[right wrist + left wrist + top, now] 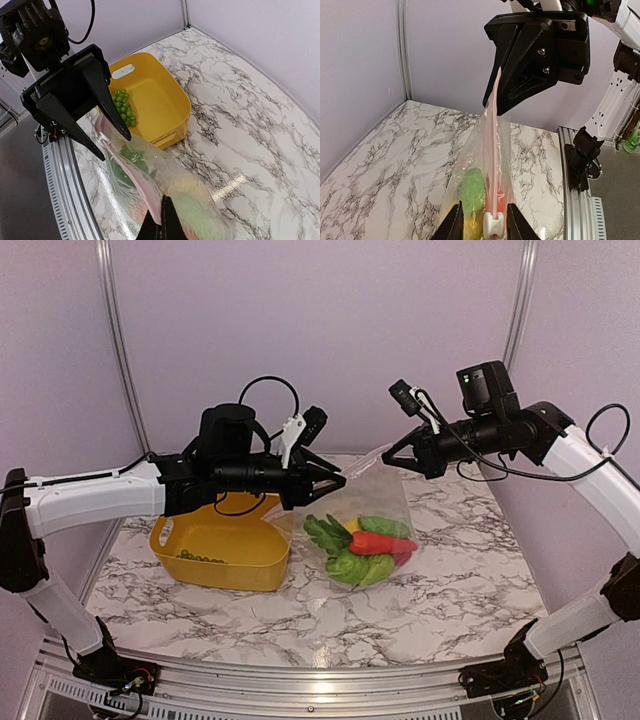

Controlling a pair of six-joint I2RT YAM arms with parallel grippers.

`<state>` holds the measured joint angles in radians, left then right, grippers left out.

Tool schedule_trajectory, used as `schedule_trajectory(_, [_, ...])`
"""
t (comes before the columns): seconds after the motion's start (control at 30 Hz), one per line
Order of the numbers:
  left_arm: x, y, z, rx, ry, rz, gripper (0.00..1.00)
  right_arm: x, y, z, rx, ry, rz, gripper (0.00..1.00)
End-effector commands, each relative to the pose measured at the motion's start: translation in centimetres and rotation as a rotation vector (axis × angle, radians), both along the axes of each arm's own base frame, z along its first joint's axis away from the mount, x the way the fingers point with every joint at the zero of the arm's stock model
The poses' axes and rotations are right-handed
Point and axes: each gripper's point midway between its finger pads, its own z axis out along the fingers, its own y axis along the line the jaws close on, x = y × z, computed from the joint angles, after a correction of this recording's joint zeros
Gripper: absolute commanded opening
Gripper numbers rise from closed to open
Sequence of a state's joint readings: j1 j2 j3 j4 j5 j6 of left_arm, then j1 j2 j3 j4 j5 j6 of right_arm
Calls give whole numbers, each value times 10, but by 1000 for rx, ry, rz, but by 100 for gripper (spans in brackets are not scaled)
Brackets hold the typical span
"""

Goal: Place the food in the zip-top bag and seal the zipper
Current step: Hold the zipper from the zipper food storage bag, then zip the zipper of the food storage bag.

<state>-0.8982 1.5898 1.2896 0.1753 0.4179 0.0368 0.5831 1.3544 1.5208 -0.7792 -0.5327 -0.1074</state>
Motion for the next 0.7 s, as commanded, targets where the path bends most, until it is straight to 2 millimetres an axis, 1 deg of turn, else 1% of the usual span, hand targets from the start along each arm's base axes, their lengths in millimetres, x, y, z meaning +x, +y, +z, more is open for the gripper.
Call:
schedule_trajectory(0.0, [5,4,13,-37,2,5,28,-1,0,11,25,-22,2,0])
schedule_trajectory(0.13, [6,5,8,-33,17,-2,17,0,1,10,26,-21,5,0])
schedule_trajectory(0.33, [8,8,2,-26,25,1,7,1,2,9,23,-22,6,0])
schedule_trajectory(0.5, [8,19,-3,-36,75,11,5,9,-5,11,12,-47,-42,0])
schedule_trajectory(0.63, [4,32,-15,-22,103,19,5,15,-11,11,7,-58,-75,0])
schedule_trajectory(0.67, [1,35,-21,-13,113,18,6,16,-13,10,8,-53,-82,0])
